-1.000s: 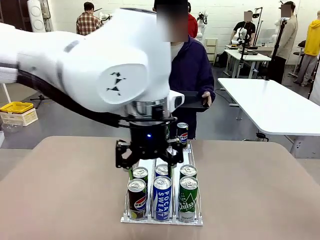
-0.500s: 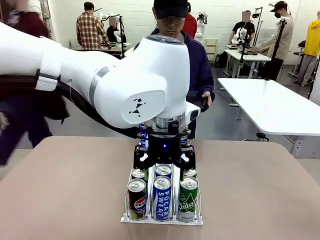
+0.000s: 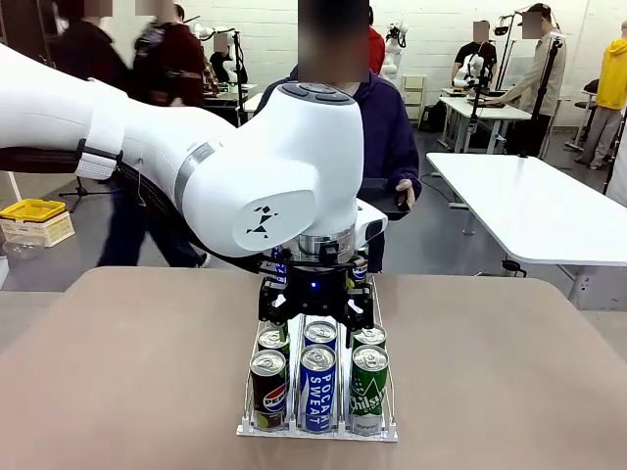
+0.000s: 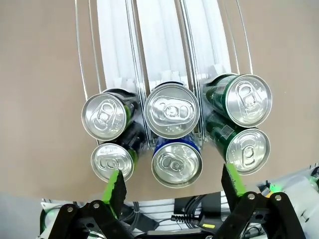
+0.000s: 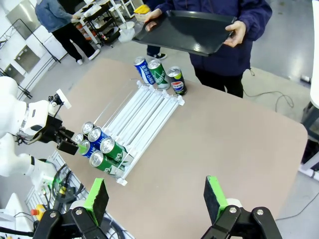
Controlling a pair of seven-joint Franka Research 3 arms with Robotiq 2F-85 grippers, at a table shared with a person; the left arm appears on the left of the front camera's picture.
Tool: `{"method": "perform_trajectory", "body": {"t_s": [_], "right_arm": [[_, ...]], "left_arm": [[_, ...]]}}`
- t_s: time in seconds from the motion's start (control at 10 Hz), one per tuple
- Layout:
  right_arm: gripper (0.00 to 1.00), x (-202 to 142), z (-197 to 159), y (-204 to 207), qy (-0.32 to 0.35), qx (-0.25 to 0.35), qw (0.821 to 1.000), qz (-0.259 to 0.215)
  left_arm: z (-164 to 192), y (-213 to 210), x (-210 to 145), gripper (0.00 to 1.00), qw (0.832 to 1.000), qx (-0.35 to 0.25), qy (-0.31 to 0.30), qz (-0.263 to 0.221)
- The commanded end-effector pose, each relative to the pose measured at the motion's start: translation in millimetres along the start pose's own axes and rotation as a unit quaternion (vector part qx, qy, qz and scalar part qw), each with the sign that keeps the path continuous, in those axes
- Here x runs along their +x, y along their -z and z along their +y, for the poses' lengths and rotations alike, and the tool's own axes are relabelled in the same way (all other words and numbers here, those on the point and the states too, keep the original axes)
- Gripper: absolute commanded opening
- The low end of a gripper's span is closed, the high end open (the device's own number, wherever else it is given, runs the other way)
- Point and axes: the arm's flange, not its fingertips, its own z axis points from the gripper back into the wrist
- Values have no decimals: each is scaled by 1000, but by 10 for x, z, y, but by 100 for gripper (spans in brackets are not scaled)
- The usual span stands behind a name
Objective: Retrieve and hand over the desired beverage to the person.
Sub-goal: Pick up a can of the same type that the person held from the Automatic Can Dispenser.
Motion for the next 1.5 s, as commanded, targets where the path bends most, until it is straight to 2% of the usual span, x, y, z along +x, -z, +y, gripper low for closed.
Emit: {"method": "perform_trajectory", "body": {"t_s": [0.0, 0.9, 1.4], "right_arm": [[100, 21, -22, 1, -6, 13, 1000, -8], [100, 21, -22, 1, -6, 13, 1000, -8], [100, 21, -22, 1, -6, 13, 1000, -8]], "left_arm": [[-4, 74, -19, 100, 1000, -6, 14, -6], [10, 287, 49, 100, 999, -7, 36, 29], [14, 335, 57, 100, 999, -5, 22, 48]]}}
